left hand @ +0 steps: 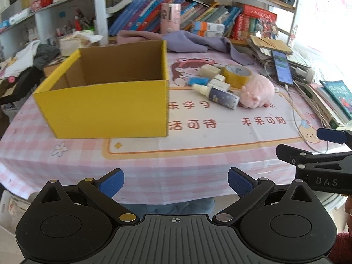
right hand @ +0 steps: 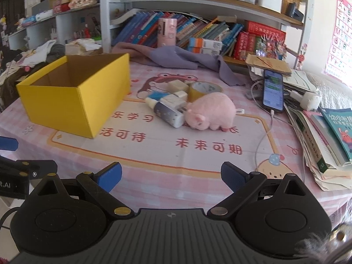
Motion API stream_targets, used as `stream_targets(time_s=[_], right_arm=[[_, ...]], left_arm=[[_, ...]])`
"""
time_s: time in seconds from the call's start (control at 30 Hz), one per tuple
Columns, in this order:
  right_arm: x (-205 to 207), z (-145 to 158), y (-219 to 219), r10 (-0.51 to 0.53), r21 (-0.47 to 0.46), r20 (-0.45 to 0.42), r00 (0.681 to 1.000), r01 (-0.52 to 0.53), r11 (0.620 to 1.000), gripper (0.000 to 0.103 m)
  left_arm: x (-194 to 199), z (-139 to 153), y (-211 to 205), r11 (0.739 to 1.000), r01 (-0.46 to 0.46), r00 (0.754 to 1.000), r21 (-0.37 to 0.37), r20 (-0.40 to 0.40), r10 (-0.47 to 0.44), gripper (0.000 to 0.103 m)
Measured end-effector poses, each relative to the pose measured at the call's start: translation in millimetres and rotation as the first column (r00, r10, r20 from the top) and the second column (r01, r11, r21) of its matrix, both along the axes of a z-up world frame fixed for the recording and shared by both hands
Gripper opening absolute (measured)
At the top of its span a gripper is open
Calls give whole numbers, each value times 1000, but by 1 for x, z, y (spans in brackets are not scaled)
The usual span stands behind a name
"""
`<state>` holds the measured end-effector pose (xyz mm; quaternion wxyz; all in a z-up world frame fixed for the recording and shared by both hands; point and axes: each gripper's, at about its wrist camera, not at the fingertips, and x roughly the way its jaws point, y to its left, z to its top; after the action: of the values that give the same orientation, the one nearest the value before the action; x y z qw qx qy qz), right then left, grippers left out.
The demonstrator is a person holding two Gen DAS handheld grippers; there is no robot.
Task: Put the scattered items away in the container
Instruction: 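Reach the right tool to the pink plush pig while the left tool reaches the spray bottle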
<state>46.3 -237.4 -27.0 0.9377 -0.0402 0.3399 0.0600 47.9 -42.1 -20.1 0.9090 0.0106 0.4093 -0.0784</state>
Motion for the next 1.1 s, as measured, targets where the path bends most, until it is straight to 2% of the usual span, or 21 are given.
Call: stream_targets(time_s=[0.37, 0.67, 0.83, 0.97, 1.1], right_arm=[[24, -9, -32, -46, -15, -39, 998, 45, 999, 98], [54, -13, -65, -83, -23, -57, 995, 82, 996, 98], [77, -13, -83, -87, -21, -59, 994, 86, 996, 98], [98, -12, -97, -72, -11, -56, 996, 72, 997, 98], [120, -9, -108, -40, 10, -53, 998, 41, 999, 98]], left_arm=[[24, -12, -37, 996, 84, 996, -18, -32, -85, 101], [51, -19, -76, 989, 149, 988, -18, -29, -149, 100], [72, -20, -103, 981, 193, 981, -2, -17, -193, 95], [88, -19, -117, 982, 191, 982, 3, -6, -191, 90], [105, -17, -128, 989, 150, 989, 8, -2, -150, 90]])
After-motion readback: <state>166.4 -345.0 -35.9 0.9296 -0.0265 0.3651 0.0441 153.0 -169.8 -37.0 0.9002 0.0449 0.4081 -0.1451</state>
